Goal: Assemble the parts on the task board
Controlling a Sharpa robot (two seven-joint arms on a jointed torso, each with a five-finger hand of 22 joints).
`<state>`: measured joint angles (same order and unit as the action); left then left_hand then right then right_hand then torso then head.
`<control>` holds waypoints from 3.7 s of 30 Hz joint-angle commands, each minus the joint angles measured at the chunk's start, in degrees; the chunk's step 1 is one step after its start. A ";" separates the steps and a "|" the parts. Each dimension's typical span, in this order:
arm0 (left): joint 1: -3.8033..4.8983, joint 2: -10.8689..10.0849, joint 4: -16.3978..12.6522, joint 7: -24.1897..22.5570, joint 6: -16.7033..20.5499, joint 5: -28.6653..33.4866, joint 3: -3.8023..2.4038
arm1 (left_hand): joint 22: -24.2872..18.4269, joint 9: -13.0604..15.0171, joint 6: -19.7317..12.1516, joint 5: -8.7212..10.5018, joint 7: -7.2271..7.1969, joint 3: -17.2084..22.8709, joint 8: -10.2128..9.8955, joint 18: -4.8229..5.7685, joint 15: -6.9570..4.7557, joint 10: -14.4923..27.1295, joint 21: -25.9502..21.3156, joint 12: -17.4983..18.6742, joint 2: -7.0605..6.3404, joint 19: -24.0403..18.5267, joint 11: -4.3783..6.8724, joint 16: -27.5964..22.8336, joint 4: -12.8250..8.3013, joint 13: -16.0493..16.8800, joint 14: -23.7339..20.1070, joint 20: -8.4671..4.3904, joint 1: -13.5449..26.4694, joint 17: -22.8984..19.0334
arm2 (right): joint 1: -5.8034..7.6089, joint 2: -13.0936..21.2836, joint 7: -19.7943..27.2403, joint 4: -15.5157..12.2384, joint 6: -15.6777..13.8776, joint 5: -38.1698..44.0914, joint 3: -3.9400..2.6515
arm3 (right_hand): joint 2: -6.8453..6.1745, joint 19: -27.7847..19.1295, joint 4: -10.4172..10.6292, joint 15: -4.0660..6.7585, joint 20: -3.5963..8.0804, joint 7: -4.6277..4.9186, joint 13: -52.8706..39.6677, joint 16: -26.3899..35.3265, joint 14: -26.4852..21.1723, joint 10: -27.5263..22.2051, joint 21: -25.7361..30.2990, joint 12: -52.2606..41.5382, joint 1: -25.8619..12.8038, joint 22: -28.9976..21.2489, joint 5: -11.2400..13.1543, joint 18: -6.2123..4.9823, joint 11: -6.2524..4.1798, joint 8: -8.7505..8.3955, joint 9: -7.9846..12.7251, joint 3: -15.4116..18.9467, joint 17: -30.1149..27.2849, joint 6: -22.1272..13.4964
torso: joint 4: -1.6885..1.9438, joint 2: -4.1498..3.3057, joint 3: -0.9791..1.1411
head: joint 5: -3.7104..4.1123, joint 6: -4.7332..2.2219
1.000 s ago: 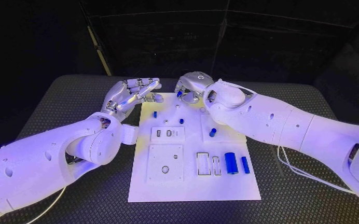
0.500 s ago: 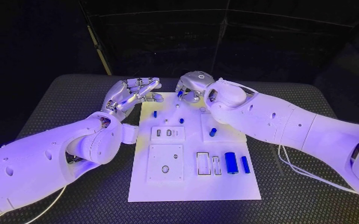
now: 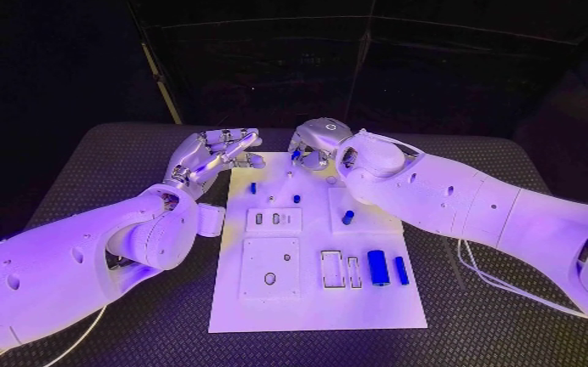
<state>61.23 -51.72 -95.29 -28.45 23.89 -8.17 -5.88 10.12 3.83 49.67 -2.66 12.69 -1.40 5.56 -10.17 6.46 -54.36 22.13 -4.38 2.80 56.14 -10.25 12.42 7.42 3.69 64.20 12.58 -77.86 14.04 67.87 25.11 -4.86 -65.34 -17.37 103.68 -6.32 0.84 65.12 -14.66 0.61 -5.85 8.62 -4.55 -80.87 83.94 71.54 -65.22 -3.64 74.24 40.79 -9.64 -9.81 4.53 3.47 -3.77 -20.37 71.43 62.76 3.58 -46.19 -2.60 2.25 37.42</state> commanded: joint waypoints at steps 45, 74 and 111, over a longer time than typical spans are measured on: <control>0.08 -0.51 1.10 0.02 -1.06 -0.27 -0.06 | -0.17 -0.03 0.47 -0.23 0.01 -0.08 -0.62 -0.15 0.35 0.53 -0.03 0.52 0.64 -0.09 -0.02 -0.83 -0.38 -0.03 -0.16 0.09 -0.31 0.50 | -0.30 13.35 -1.77 -11.76 -4.13 -13.78 -2.45 | -6.45 -0.88 9.10 -1.17 -0.86 1.41 -1.40 -0.19 2.92 -3.82 2.42 -10.27 -1.25 -4.23 0.60 0.29 0.69 1.44 -0.40 2.38 -0.65 -9.36 | -0.94 0.41 0.49 | -0.55 -0.56; 0.03 0.53 2.14 0.15 -1.50 -0.27 -0.04 | -0.17 -0.02 0.54 -0.22 -0.06 -0.09 -0.61 -0.16 0.34 0.45 -0.03 0.50 0.67 -0.10 0.02 -0.87 -0.40 -0.02 -0.15 0.09 -0.31 0.54 | -0.41 16.53 -10.60 -10.11 8.44 -20.67 -3.21 | -9.87 8.90 29.35 -0.82 -0.35 1.05 -67.77 -7.33 4.99 8.17 -9.55 -73.66 6.24 15.08 -2.36 3.51 0.08 5.37 -0.24 20.17 13.21 -13.74 | -1.58 0.70 0.76 | 0.61 -0.12; 0.02 0.77 2.53 0.01 -1.22 -0.27 -0.04 | -0.20 -0.04 0.59 -0.22 -0.04 -0.12 -0.75 -0.18 0.30 0.47 -0.05 0.57 0.71 -0.14 0.05 -1.07 -0.53 -0.04 -0.14 0.08 -0.38 0.70 | -0.92 14.53 -11.35 -8.40 12.20 -18.45 -3.16 | -7.88 9.39 28.94 -0.61 -0.24 0.56 -72.90 -7.82 5.22 10.43 -10.47 -77.57 8.43 16.64 -2.63 3.74 -0.27 7.77 -0.51 19.77 14.49 -11.73 | -1.65 0.81 0.88 | 0.45 0.73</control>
<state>61.19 -50.98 -92.70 -28.01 23.09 -8.19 -5.86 9.99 3.83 49.87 -2.66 12.49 -1.56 5.12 -10.17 6.46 -53.95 22.13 -4.17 3.04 56.14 -10.24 11.53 7.26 3.70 64.20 12.58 -78.11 14.66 66.85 39.70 -16.50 -73.69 -5.63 84.27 -9.45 -7.04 74.24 14.67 0.30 -6.15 9.13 -74.94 -88.41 84.03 81.59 -75.60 -80.91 82.35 57.37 -12.13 -6.66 4.30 11.09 -4.19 -0.61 74.92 50.64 1.96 -45.40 -1.74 2.70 38.13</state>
